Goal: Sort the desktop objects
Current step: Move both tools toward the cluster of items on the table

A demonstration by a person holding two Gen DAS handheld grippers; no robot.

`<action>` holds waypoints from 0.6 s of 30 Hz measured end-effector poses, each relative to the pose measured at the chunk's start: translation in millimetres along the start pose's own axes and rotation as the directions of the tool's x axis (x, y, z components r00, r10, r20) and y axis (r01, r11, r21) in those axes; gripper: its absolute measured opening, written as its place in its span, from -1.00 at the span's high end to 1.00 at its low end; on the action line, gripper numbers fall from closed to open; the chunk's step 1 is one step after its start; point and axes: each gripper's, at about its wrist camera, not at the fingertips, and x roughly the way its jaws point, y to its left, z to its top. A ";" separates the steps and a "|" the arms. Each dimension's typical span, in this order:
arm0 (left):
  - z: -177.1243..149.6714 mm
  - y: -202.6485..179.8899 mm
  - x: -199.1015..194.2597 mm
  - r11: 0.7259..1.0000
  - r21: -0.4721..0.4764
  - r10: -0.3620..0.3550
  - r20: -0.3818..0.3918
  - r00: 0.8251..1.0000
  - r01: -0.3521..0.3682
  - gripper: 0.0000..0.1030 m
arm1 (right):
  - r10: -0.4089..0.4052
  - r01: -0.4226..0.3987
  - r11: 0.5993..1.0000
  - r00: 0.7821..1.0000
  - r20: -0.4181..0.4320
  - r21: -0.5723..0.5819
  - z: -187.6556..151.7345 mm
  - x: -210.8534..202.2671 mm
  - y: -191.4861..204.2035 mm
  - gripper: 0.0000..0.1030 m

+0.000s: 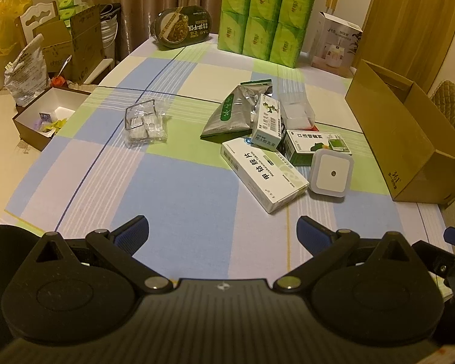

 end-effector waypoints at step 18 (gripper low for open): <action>2.2 -2.1 -0.9 1.000 0.004 -0.005 -0.010 1.000 0.005 -0.98 | 0.009 -0.009 1.000 1.000 -0.004 -0.019 -0.1 2.7 4.1 -0.97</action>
